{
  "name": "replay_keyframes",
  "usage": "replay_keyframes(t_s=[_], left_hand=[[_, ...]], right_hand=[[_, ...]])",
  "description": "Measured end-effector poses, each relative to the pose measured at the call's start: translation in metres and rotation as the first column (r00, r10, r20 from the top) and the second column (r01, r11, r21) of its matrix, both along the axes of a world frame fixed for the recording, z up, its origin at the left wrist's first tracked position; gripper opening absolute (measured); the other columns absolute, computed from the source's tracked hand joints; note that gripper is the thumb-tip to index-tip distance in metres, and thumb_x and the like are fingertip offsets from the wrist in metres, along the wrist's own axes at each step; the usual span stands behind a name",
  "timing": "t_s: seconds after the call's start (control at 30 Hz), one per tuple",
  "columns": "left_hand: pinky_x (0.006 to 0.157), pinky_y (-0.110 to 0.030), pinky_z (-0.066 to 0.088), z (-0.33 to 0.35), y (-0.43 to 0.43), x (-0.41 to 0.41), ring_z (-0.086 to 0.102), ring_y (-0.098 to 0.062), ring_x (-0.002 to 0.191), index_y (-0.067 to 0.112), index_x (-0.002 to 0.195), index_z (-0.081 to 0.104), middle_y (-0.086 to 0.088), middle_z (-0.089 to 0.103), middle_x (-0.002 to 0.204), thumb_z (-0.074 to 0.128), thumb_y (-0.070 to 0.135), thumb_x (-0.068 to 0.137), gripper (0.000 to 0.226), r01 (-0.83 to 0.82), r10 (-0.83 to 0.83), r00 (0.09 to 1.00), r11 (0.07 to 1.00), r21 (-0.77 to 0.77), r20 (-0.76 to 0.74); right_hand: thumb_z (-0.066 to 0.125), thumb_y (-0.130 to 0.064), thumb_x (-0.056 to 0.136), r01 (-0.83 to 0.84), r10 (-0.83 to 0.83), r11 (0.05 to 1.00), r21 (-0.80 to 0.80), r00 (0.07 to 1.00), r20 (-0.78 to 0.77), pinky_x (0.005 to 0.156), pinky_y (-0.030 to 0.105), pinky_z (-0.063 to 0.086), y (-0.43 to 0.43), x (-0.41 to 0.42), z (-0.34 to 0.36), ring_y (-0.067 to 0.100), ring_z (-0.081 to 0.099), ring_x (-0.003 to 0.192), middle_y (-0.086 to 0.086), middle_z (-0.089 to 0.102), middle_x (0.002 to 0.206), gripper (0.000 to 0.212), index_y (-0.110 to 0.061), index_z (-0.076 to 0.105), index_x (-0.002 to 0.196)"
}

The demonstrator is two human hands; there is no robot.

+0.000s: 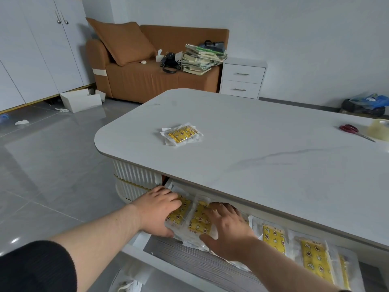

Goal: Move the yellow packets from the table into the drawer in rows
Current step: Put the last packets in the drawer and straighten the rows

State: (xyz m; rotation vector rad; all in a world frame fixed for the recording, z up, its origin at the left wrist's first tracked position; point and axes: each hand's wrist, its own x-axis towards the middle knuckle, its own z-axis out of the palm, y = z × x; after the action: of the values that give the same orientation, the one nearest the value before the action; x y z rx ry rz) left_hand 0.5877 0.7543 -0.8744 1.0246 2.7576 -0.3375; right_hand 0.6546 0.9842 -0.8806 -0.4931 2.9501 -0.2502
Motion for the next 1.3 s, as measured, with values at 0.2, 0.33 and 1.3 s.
replay_keyframes(t_s=[0.2,0.33,1.3], left_hand=[[0.094,-0.033,0.043,0.040,0.011,0.012,0.051,-0.016,0.104,0.024,0.107,0.055,0.006,0.055,0.109,0.047,0.058,0.087,0.041,-0.084,0.083,0.996,0.994,0.065,0.012],[0.069,-0.029,0.045,0.074,0.023,0.019,0.051,-0.013,0.079,0.021,0.088,0.058,0.009,0.050,0.084,0.045,0.050,0.091,0.032,-0.050,0.061,0.995,0.989,0.139,-0.074],[0.061,-0.022,0.045,0.123,0.043,-0.170,0.063,-0.018,0.074,0.011,0.089,0.061,-0.002,0.066,0.082,0.086,0.029,0.066,0.038,-0.703,0.582,0.698,0.668,0.246,0.417]], right_hand=[[0.055,-0.037,0.091,0.096,-0.049,0.964,-0.249,0.981,0.187,0.090,0.025,0.052,0.021,0.005,0.045,0.007,0.062,0.099,-0.012,0.066,0.106,0.026,-0.029,0.067,0.112],[0.058,-0.034,0.089,0.138,-0.089,0.932,-0.334,0.983,0.160,0.080,0.015,0.052,0.042,0.010,0.093,0.000,0.064,0.087,-0.016,0.068,0.092,0.016,-0.032,0.071,0.098],[0.061,-0.034,0.087,0.228,-0.215,0.866,-0.444,0.973,0.080,0.082,0.017,0.054,0.089,-0.023,0.123,-0.003,0.064,0.086,-0.015,0.069,0.092,0.012,-0.035,0.069,0.097]])
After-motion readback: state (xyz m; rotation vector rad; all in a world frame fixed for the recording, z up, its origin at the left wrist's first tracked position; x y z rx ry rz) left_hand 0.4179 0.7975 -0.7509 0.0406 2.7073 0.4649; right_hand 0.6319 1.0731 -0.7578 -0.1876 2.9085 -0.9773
